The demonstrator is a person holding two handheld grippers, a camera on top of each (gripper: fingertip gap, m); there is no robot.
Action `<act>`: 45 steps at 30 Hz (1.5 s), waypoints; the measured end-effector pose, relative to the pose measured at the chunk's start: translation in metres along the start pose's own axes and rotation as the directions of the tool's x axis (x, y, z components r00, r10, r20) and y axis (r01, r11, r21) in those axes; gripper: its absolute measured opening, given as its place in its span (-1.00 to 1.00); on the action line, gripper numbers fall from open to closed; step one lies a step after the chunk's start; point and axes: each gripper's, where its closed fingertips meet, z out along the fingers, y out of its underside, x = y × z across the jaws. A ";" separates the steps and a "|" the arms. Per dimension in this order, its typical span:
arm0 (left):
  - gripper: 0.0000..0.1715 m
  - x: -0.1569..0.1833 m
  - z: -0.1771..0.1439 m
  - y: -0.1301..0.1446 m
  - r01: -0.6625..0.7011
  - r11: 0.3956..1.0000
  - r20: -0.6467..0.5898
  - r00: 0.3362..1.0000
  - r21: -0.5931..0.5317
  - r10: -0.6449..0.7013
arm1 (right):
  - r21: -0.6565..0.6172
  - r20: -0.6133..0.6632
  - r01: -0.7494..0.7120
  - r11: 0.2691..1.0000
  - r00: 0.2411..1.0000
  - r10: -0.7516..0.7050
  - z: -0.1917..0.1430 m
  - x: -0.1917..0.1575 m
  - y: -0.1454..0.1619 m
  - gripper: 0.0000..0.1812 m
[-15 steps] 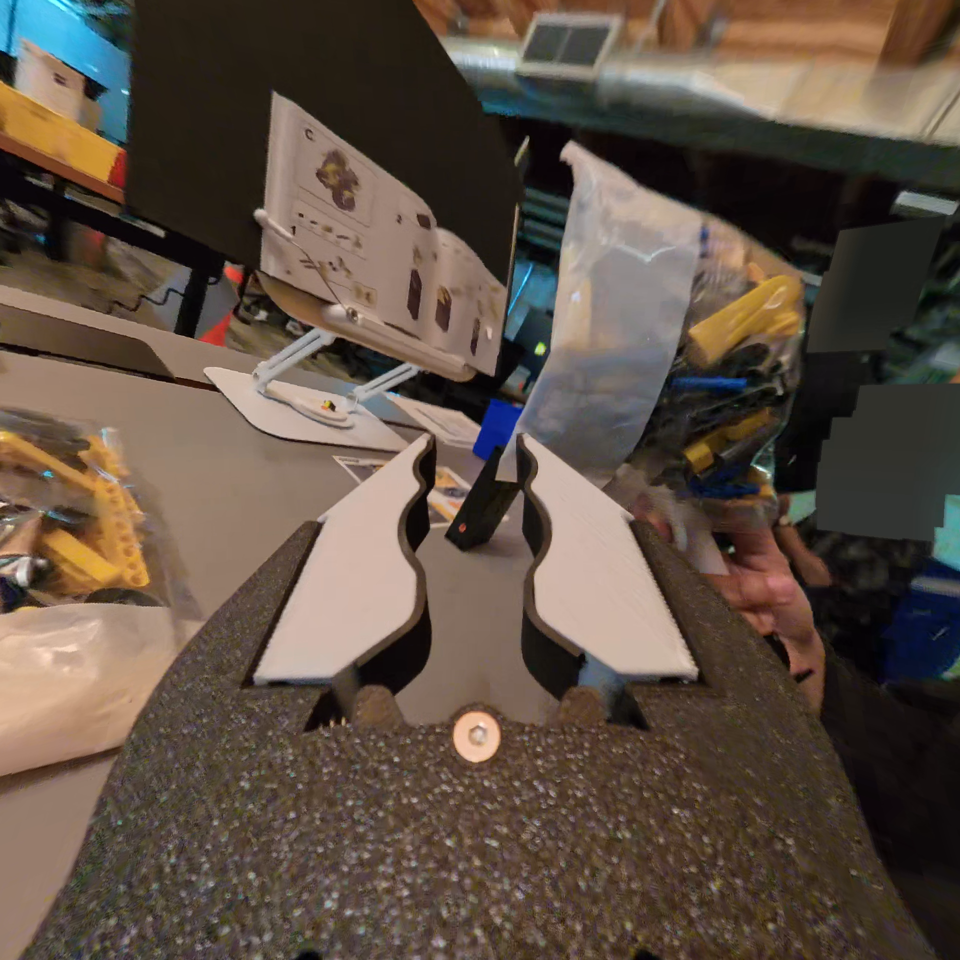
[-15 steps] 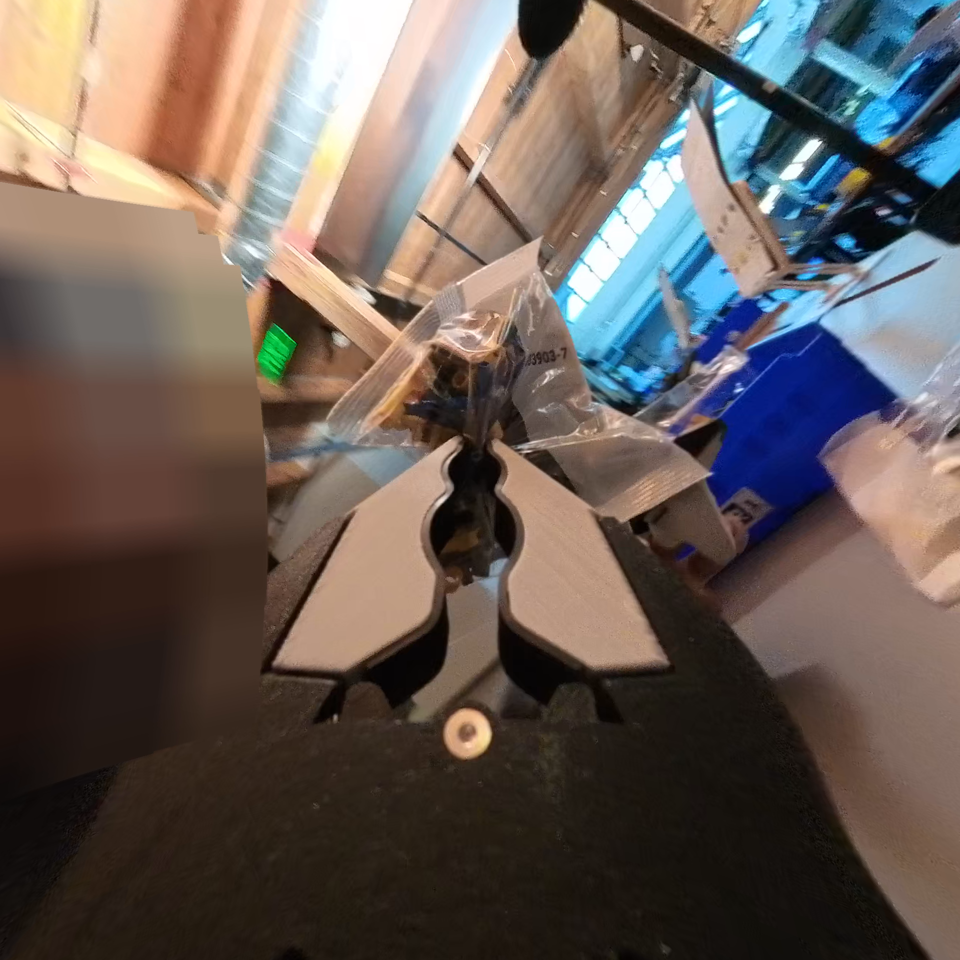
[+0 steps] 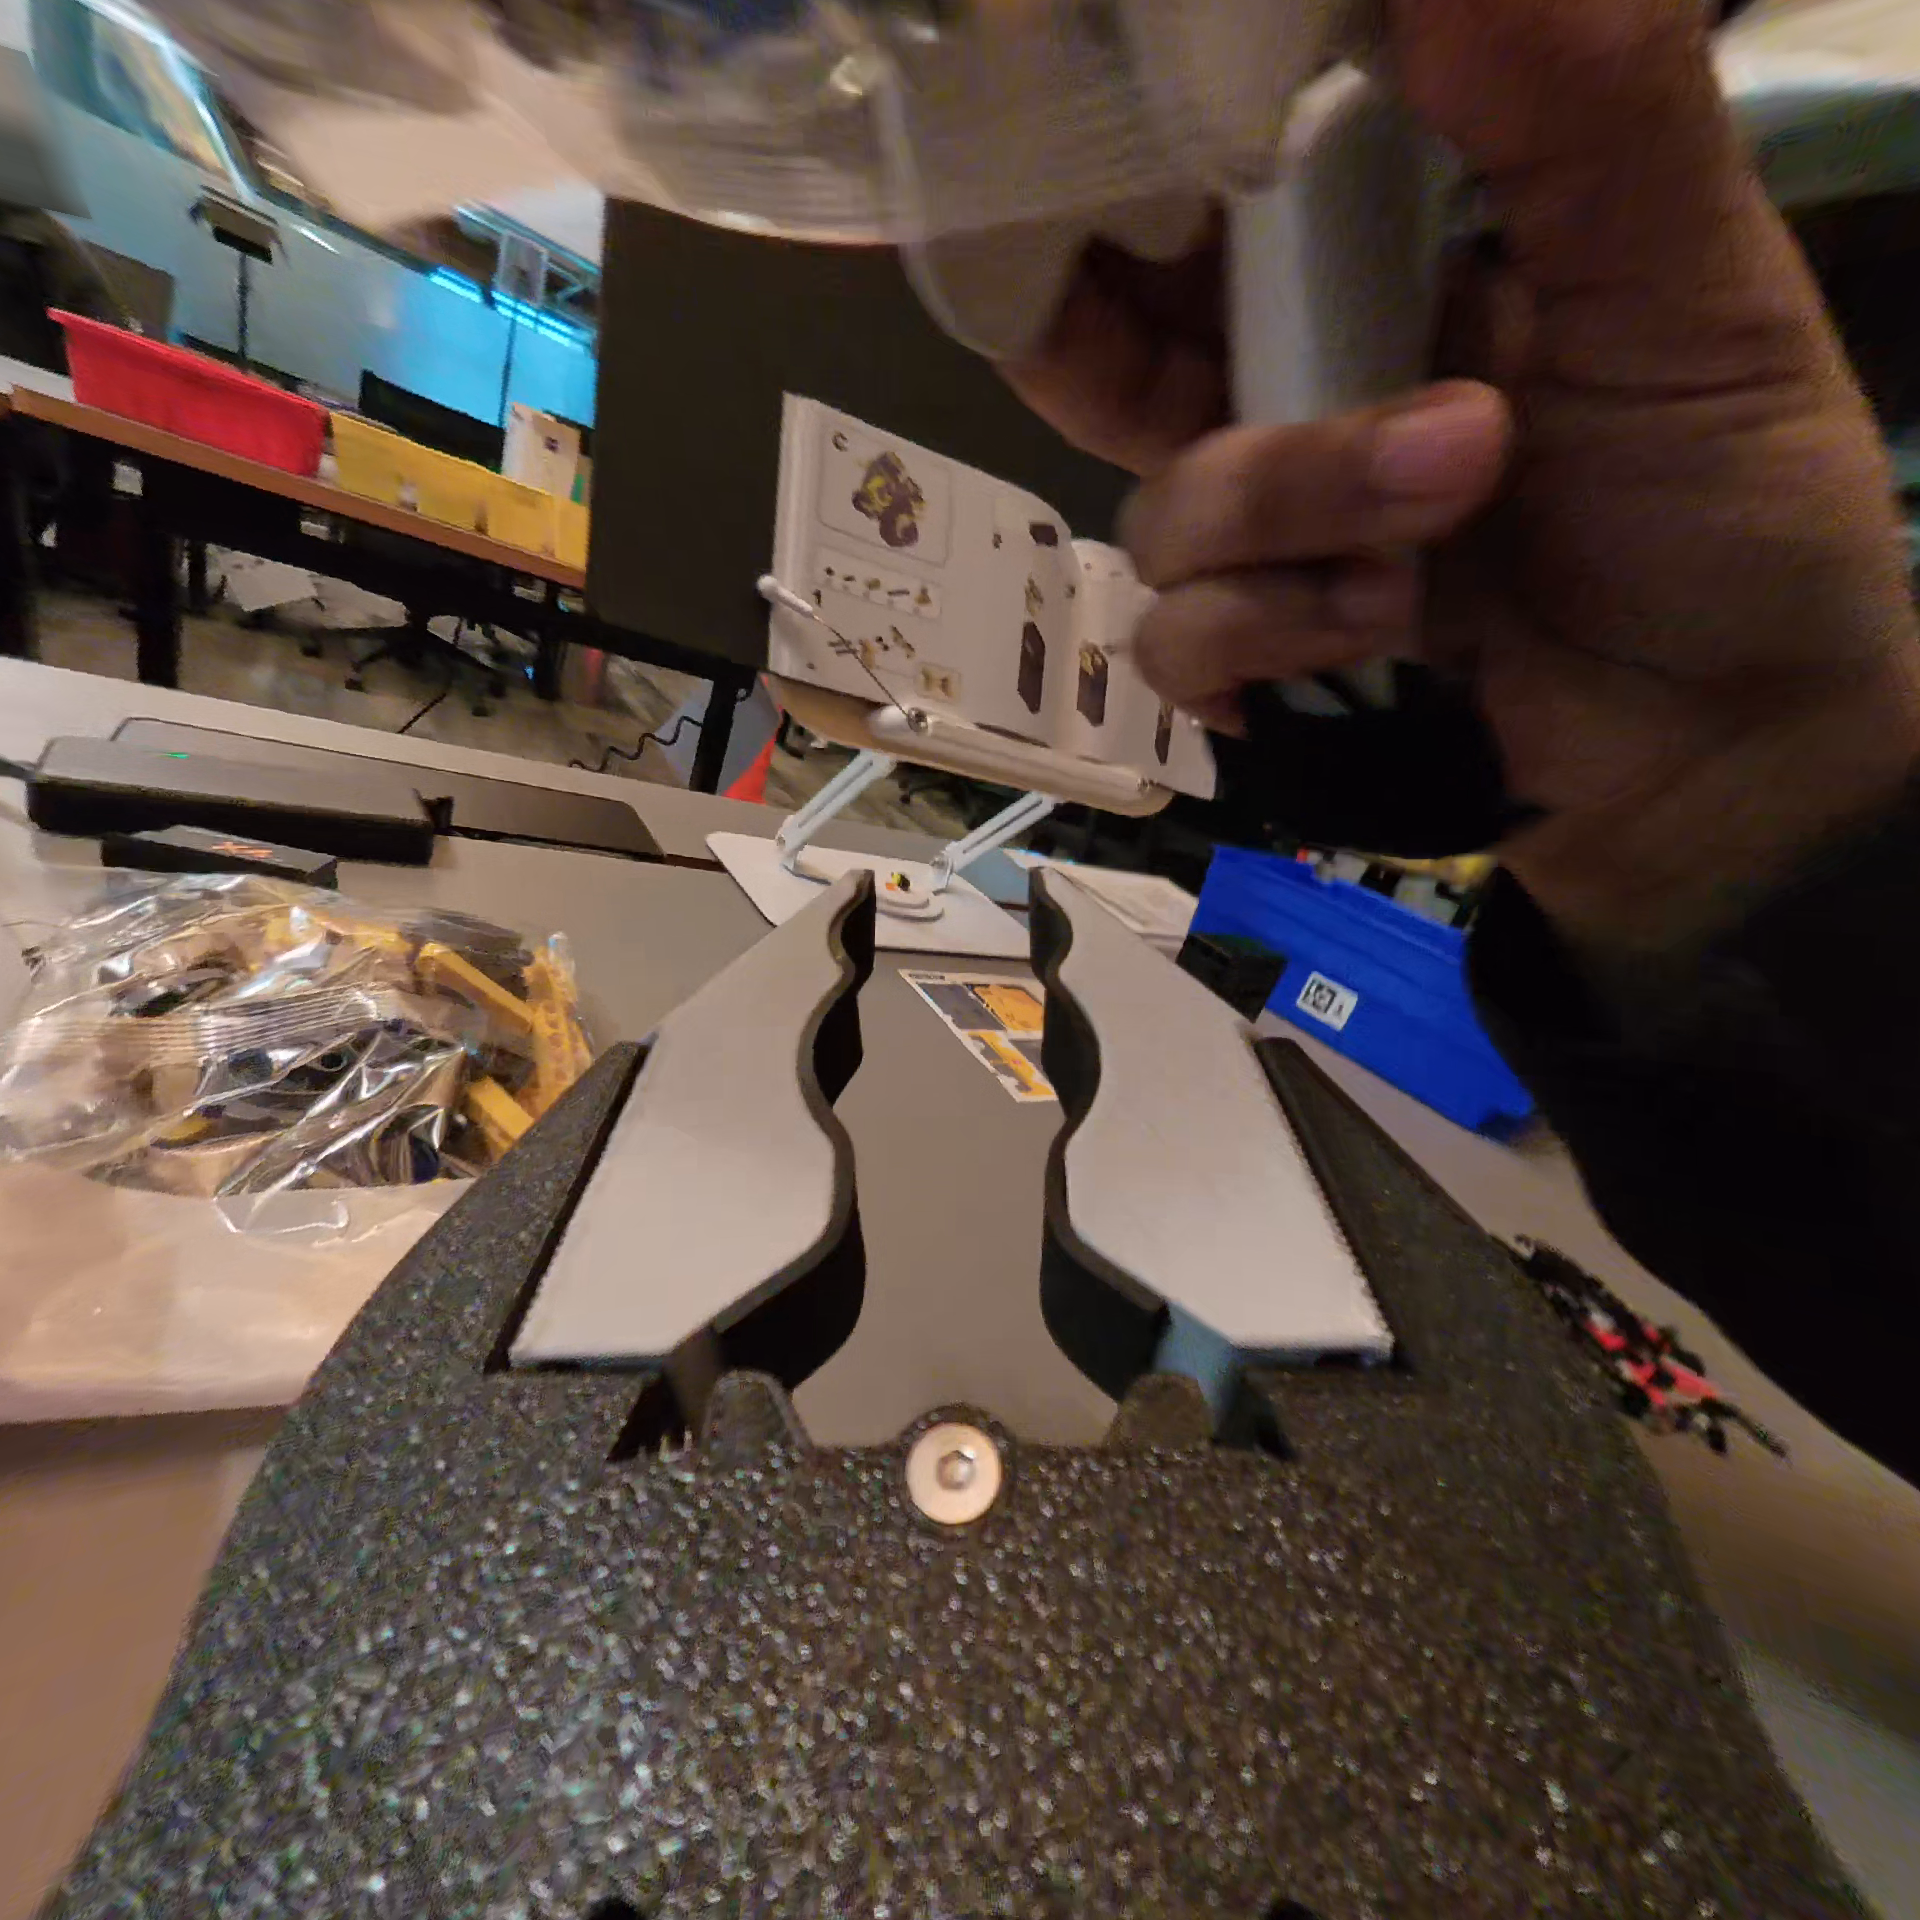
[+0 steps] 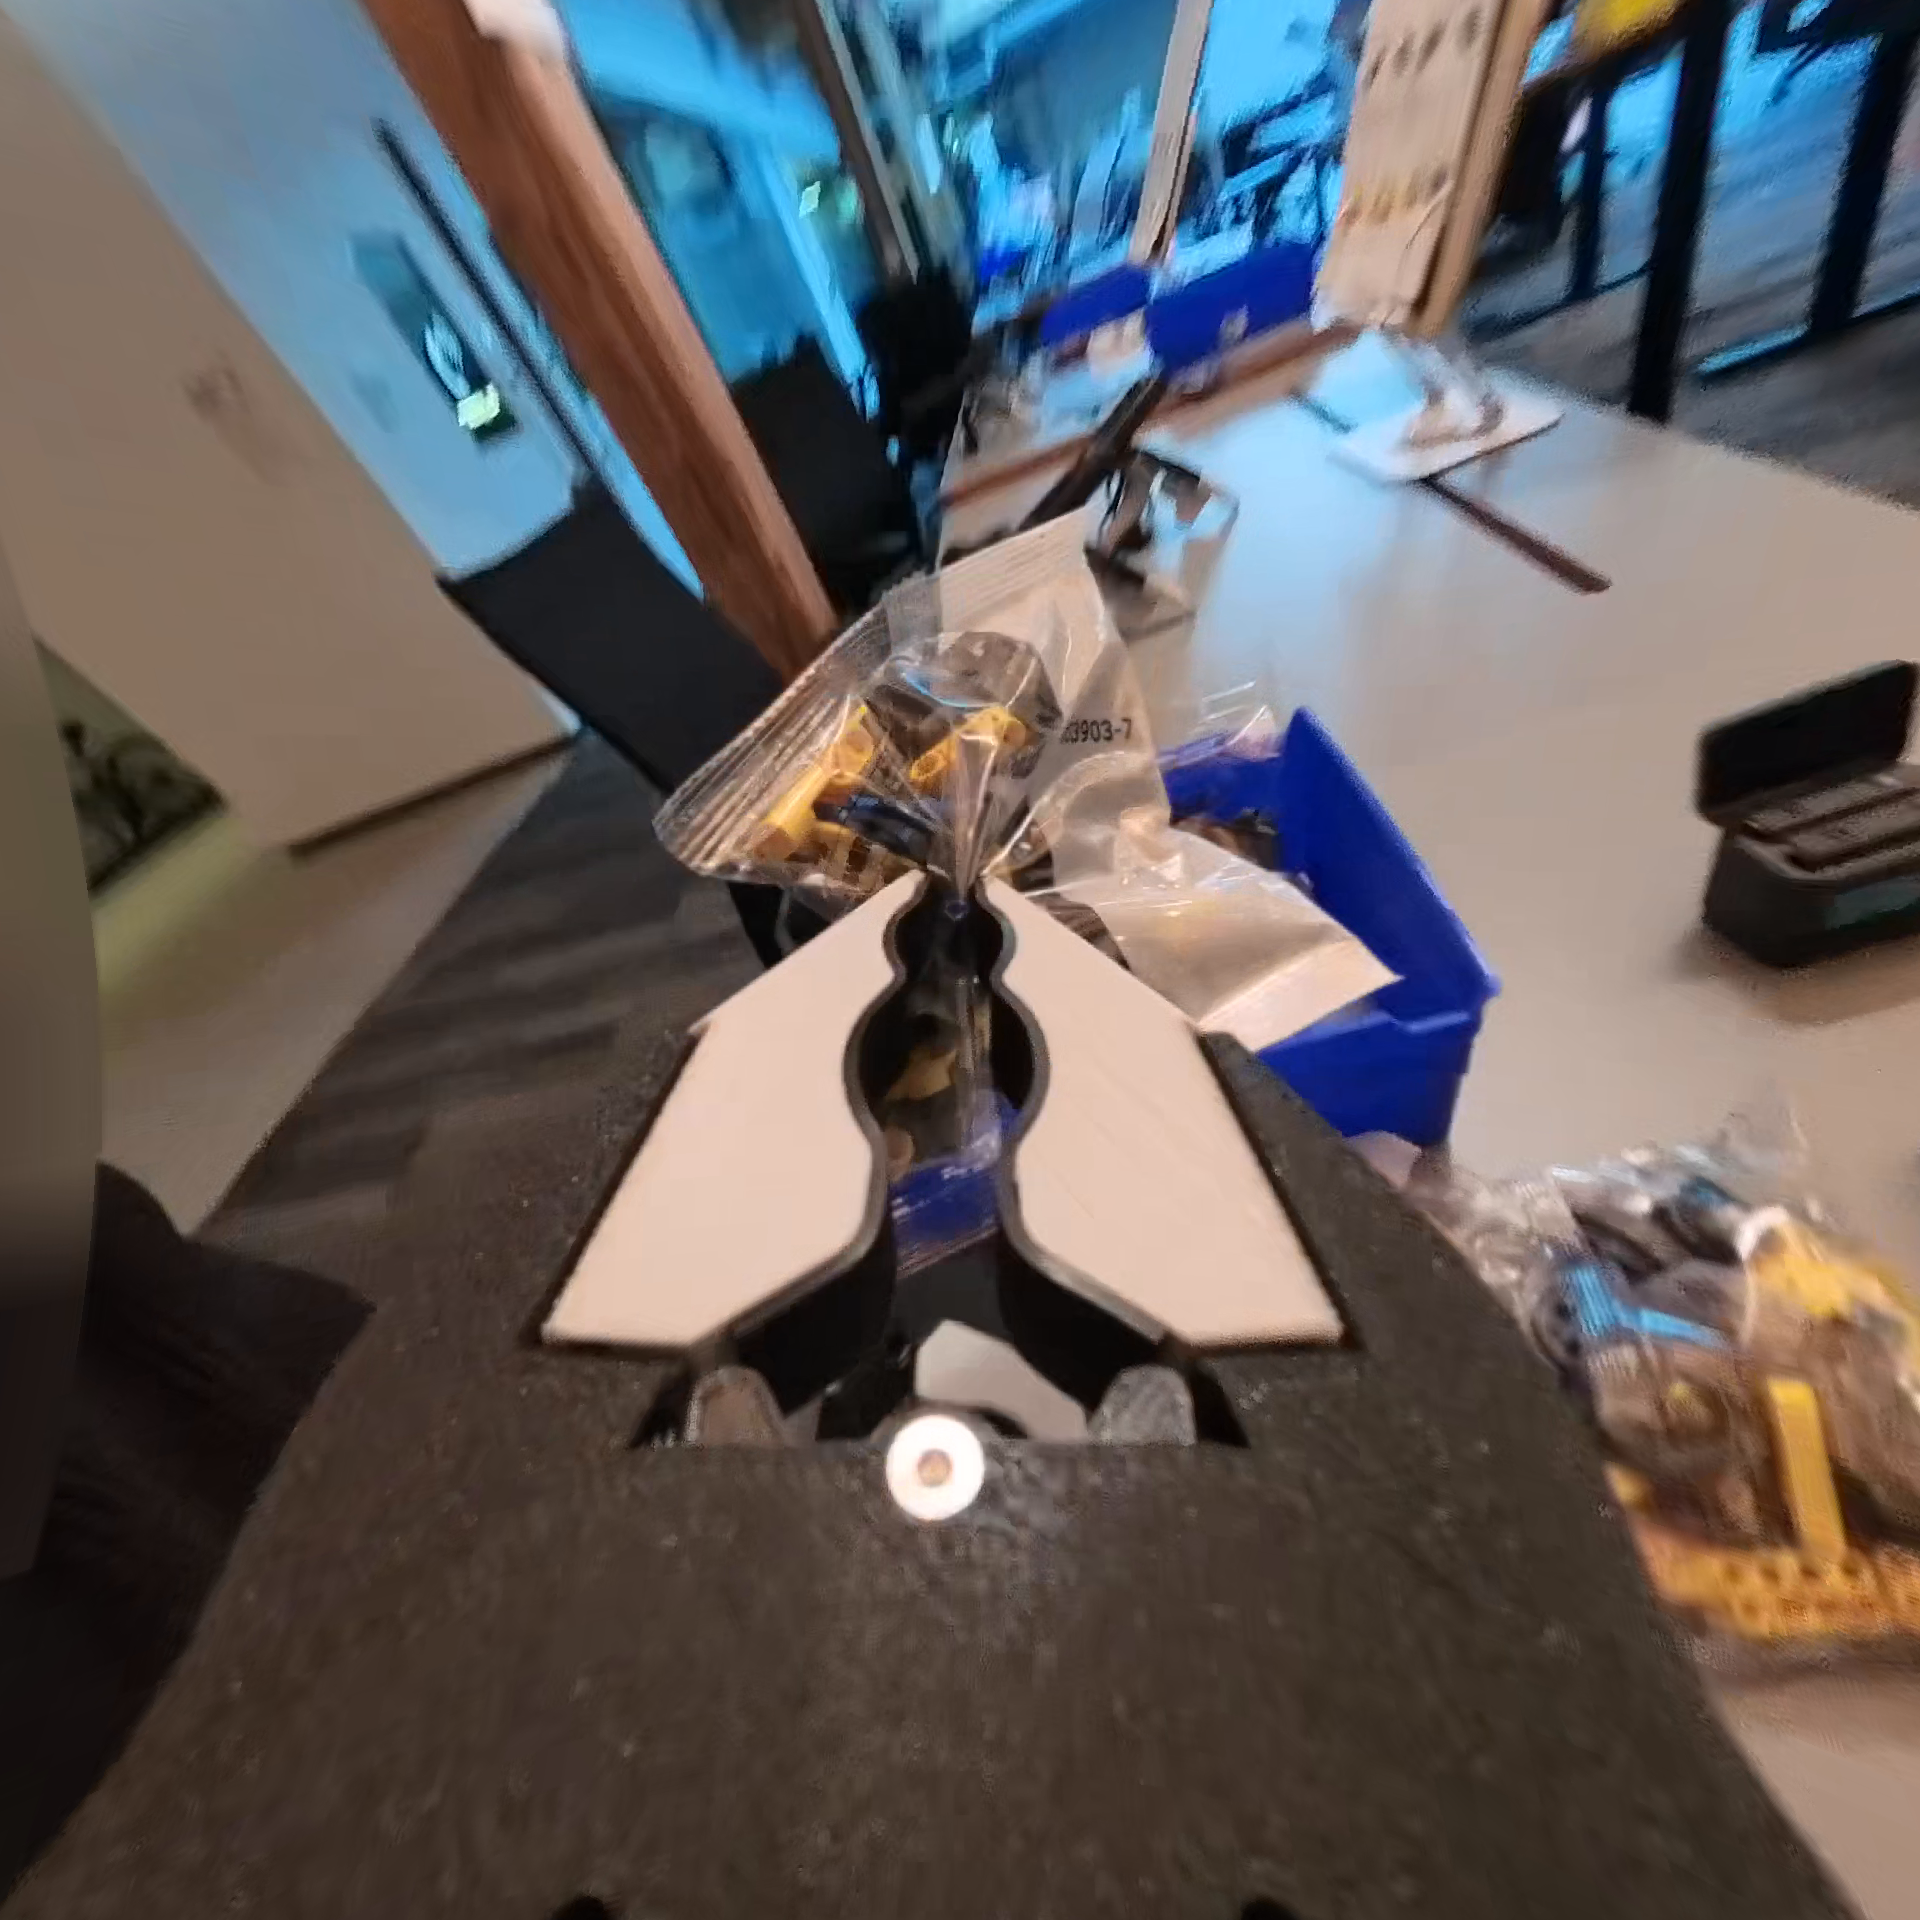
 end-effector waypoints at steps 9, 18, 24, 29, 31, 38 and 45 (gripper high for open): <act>-0.77 -0.006 -0.028 -0.040 -0.057 0.974 0.069 0.997 0.218 0.042 | -0.470 0.041 0.099 0.877 0.995 -0.091 0.135 0.057 0.048 -0.80; -0.82 -0.032 -0.036 -0.043 0.061 0.967 0.117 0.989 0.248 -0.092 | -0.640 0.184 0.353 0.683 0.933 -0.310 0.168 0.031 0.051 -0.51; -0.82 -0.025 -0.042 -0.050 -0.047 0.958 0.158 0.987 0.284 0.001 | -0.710 0.361 0.607 0.357 0.749 -0.555 0.200 -0.004 0.086 -0.49; -0.82 -0.013 -0.034 -0.041 -0.084 0.968 0.134 0.990 0.235 0.053 | -0.775 0.415 0.604 0.186 0.708 -0.571 0.223 0.002 0.146 -0.25; -0.81 -0.005 -0.030 -0.038 -0.112 0.970 0.114 0.990 0.216 0.088 | -0.792 0.405 0.604 0.085 0.625 -0.668 0.224 0.026 0.155 -0.25; -0.82 0.008 -0.024 -0.031 -0.163 0.969 0.078 0.986 0.186 0.151 | -0.776 0.288 0.610 0.157 0.565 -0.773 0.206 0.058 0.072 -0.97; -0.82 -0.001 -0.024 -0.031 -0.089 0.978 0.078 0.994 0.188 0.075 | -0.827 0.046 0.368 0.424 0.797 -0.602 0.162 0.122 0.014 -0.96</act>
